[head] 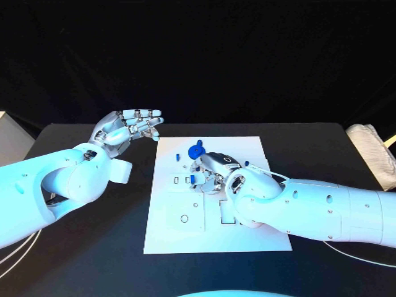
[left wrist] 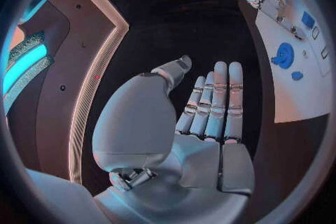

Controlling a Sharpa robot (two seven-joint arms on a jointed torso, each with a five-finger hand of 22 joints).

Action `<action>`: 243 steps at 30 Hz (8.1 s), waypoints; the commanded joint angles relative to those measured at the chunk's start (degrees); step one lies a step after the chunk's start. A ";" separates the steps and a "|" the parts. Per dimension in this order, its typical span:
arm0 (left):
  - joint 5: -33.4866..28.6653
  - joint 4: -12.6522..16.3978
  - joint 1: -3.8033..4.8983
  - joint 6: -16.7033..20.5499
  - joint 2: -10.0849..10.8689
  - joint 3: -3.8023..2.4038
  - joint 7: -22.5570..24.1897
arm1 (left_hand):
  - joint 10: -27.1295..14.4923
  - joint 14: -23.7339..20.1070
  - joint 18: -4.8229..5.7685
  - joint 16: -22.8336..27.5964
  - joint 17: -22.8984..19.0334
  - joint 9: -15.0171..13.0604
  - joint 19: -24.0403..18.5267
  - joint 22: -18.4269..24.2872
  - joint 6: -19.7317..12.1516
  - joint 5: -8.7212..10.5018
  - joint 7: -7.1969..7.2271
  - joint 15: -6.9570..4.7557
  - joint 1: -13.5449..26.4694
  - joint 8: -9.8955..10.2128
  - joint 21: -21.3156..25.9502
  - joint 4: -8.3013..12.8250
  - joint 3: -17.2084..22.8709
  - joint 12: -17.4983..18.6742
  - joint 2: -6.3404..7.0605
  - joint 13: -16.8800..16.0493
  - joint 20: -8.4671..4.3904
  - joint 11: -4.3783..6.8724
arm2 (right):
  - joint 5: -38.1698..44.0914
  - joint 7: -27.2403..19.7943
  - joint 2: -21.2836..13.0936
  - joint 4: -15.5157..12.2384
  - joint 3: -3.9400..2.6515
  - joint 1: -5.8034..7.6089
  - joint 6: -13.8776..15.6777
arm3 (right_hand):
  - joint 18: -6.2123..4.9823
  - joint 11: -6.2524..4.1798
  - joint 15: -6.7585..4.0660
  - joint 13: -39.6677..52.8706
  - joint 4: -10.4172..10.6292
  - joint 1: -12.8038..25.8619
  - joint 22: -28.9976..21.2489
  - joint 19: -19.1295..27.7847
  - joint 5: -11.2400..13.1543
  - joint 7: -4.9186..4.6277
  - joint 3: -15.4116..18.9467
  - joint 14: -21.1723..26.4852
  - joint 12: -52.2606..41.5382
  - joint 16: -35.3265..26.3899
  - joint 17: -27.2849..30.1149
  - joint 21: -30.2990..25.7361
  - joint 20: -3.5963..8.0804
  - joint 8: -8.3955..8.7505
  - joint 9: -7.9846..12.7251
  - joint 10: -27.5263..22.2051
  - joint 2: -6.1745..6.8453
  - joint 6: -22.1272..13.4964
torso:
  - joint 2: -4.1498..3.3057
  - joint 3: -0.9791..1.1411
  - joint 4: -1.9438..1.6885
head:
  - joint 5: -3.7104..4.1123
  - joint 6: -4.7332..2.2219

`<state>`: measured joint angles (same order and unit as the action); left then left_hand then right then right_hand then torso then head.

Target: Assemble the parts on the task board

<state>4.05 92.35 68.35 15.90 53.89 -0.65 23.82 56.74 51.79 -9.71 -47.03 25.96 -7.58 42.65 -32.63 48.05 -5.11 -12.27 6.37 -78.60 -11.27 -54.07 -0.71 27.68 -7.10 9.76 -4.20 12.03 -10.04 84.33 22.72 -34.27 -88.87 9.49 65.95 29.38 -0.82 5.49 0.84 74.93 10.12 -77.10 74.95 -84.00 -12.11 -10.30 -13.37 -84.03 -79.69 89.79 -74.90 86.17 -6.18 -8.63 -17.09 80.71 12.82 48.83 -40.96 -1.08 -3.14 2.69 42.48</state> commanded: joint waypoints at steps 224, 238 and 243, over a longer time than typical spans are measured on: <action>50.29 -21.26 7.19 -26.19 -25.78 9.52 -55.32 | 16.78 37.13 5.81 -41.53 60.23 -37.40 35.04 -39.74 4.67 -24.83 9.44 -10.96 16.39 -29.05 -29.73 1.87 22.90 -58.41 2.49 -45.16 -9.99 11.50 | -35.30 -16.51 -12.57 1.11 -1.11 11.85 -3.14 | -2.62 -0.85 -0.57 0.58 6.25 -6.15 5.36 0.57 -5.40 0.78 3.99 -4.55 4.72 -2.47 -10.30 -11.33 0.04 -2.63 0.96 -4.87 -2.84 2.12 | 2.05 1.08 0.51 | -1.09 4.82; 49.64 -21.67 7.14 -27.99 -26.14 9.59 -55.63 | 17.10 37.20 5.82 -41.62 60.47 -37.59 35.06 -39.75 4.88 -24.71 9.55 -11.02 16.89 -29.08 -29.72 1.58 22.60 -58.50 2.31 -45.34 -10.07 11.57 | -35.30 -16.54 -12.53 1.12 -1.11 11.85 -3.16 | -2.61 -0.86 -0.57 0.56 6.24 -6.13 5.38 0.53 -5.66 0.78 3.85 -4.55 4.73 -2.49 -10.28 -11.31 0.05 -2.69 0.97 -4.88 -2.78 2.08 | 2.05 1.11 0.51 | -1.05 4.98; 49.19 -22.39 7.13 -28.86 -26.61 9.64 -55.85 | 17.52 37.27 5.84 -41.71 60.73 -37.89 35.11 -39.82 5.13 -24.27 9.82 -11.14 17.75 -29.11 -29.68 0.89 21.55 -58.56 1.88 -45.48 -10.14 11.75 | -35.30 -16.55 -12.55 1.10 -1.11 11.85 -3.16 | -2.61 -0.86 -0.57 0.56 6.24 -6.13 5.38 0.53 -5.66 0.78 3.85 -4.55 4.73 -2.49 -10.28 -11.31 0.05 -2.69 0.97 -4.88 -2.78 2.08 | 2.01 1.08 0.56 | -1.07 5.13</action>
<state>54.19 70.02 75.72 -10.23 27.54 8.80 -31.54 73.97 84.02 -4.78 -88.53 74.93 -45.53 77.41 -72.40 51.68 -29.58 -3.53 -4.44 -61.02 -40.04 -83.60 -8.91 40.30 -65.44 11.64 -49.64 1.85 1.64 48.89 6.52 -46.83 -87.73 8.39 77.83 26.93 -2.61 4.72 0.71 74.94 16.30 -83.70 74.94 -83.79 -17.65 -9.64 -9.12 -83.93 -75.13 87.57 -74.94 75.10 -6.37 -11.07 -16.18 76.05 9.96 51.35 -38.90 0.02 -2.62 1.64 47.56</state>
